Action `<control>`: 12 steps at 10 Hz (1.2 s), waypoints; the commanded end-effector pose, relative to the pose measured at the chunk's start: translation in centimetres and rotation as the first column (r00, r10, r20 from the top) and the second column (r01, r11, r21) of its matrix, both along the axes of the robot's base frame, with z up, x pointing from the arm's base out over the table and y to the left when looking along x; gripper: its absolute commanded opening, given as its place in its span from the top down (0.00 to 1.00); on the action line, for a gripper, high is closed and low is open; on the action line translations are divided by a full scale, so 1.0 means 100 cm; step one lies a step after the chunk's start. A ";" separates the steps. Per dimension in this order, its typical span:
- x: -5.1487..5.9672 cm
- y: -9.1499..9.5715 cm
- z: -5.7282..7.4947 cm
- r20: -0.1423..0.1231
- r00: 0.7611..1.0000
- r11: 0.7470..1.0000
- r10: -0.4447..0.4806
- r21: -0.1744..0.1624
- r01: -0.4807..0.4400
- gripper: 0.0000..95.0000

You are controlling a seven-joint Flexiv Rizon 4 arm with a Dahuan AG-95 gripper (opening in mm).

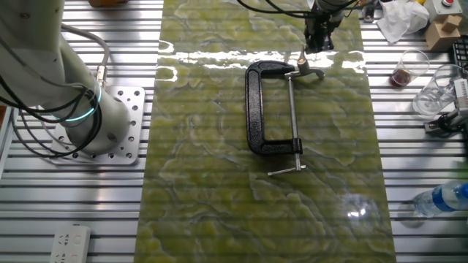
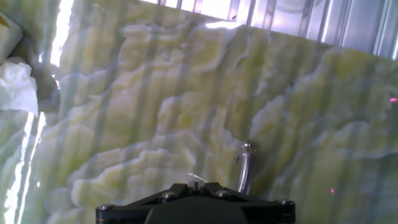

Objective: Turn on the water tap

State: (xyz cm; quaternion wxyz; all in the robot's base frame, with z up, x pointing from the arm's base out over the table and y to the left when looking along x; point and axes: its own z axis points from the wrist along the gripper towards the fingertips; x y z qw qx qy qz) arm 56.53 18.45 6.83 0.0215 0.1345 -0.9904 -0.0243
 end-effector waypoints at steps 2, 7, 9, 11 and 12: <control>0.006 -0.037 0.037 -0.018 0.996 0.996 0.085 -0.014 -0.085 1.00; -0.020 -0.093 0.079 -0.014 0.992 0.992 0.123 -0.022 -0.123 1.00; -0.035 -0.098 0.083 -0.017 0.992 0.992 0.123 -0.025 -0.124 1.00; -0.046 -0.098 0.086 -0.016 0.991 0.991 0.135 -0.019 -0.136 1.00; -0.049 -0.098 0.087 -0.016 0.989 0.989 0.149 -0.016 -0.149 1.00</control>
